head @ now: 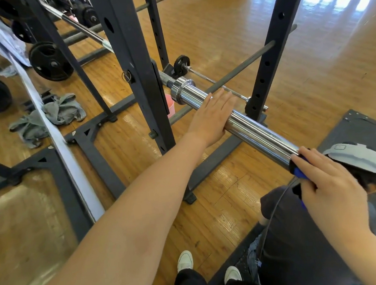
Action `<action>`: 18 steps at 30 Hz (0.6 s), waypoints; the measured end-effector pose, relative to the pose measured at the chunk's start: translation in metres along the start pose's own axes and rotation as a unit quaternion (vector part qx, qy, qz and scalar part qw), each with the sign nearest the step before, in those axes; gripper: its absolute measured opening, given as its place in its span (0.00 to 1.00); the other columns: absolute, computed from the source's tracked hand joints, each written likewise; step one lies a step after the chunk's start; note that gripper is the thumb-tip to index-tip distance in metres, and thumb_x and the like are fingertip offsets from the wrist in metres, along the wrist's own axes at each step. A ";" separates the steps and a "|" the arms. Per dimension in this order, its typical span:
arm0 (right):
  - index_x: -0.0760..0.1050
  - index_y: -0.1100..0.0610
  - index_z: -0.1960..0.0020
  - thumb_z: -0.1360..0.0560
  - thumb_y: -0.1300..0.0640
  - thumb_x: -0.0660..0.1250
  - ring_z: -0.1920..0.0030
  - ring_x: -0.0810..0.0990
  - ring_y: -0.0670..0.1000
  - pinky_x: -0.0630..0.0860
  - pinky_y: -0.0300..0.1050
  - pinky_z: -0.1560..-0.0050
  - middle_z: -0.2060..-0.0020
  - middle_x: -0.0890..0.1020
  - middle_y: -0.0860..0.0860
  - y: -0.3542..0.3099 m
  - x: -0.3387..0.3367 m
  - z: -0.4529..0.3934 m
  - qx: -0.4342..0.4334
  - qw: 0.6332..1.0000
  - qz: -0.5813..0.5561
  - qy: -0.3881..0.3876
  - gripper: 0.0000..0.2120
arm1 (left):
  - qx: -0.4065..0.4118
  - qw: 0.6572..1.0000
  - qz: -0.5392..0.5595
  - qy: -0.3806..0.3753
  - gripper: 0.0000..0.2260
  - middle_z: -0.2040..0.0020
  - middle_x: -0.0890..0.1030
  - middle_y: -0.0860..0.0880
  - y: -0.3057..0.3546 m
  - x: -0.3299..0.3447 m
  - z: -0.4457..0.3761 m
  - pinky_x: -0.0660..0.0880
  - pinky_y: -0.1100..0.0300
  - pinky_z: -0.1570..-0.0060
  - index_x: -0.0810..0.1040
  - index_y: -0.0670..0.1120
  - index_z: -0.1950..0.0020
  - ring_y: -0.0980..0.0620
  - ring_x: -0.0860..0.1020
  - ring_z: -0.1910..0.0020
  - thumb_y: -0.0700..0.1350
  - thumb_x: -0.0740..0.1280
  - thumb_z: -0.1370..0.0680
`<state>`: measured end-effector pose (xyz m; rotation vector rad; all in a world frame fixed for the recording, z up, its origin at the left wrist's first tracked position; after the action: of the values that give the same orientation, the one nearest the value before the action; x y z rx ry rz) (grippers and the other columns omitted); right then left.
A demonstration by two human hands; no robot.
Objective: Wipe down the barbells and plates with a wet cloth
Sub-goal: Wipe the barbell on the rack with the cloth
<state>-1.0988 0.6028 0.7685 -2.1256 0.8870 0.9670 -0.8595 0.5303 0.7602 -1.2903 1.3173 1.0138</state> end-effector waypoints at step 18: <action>0.77 0.68 0.43 0.26 0.62 0.57 0.50 0.81 0.65 0.77 0.60 0.51 0.47 0.81 0.64 -0.006 0.013 -0.017 0.077 0.997 0.011 0.025 0.18 | -0.014 0.999 -0.019 0.022 0.34 0.22 0.51 0.45 -0.007 0.003 -0.001 0.40 0.52 0.27 0.48 0.42 0.22 0.46 0.46 0.23 0.44 0.64 0.22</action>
<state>-1.0813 0.5892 0.7687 -2.0209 0.9797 0.8314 -0.8523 0.5279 0.7582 -1.3610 1.3111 0.9847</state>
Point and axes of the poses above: each hand's wrist, its own z-axis away from the middle knuckle, its own x-axis out of the palm, y = z × x, the point moved 4 cm from there along -z, towards the middle knuckle
